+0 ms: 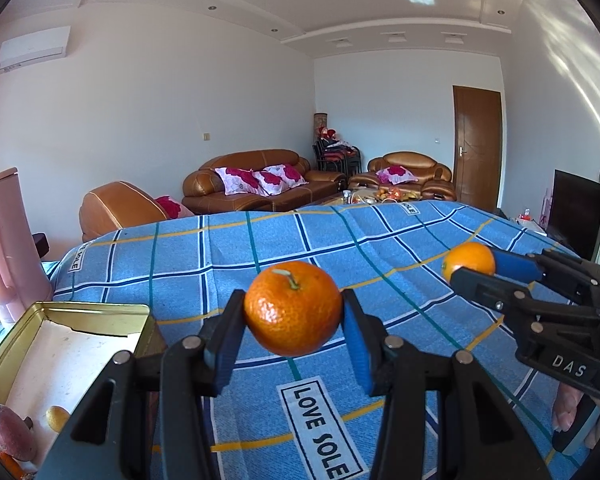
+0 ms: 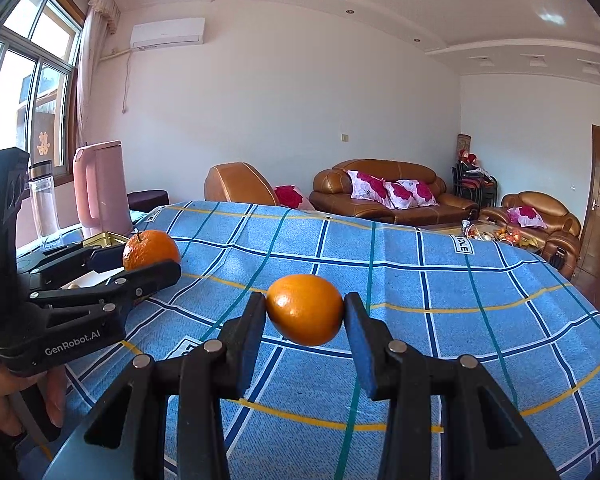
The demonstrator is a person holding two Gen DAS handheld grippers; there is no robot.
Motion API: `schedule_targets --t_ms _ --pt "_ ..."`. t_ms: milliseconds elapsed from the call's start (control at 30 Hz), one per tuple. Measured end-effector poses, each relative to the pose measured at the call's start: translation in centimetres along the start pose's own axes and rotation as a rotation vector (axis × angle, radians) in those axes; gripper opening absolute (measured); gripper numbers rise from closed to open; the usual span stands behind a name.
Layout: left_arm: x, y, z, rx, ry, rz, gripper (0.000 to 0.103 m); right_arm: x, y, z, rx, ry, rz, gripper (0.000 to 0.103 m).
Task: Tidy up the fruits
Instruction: 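Lift and carry both oranges over the gold tray with both tools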
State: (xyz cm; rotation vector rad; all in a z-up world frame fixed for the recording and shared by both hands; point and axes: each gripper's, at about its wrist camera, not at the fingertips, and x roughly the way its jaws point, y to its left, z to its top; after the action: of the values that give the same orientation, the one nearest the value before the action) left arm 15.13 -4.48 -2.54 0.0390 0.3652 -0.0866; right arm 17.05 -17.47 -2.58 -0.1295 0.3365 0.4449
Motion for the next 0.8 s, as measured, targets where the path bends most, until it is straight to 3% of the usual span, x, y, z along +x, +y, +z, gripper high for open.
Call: schedule_targets --t_ms 800 --pt "-5.0 2.1 -1.8 -0.019 -0.020 -0.018 0.048 -1.6 5.1 -0.4 -0.021 -0.015 0.082 0.042"
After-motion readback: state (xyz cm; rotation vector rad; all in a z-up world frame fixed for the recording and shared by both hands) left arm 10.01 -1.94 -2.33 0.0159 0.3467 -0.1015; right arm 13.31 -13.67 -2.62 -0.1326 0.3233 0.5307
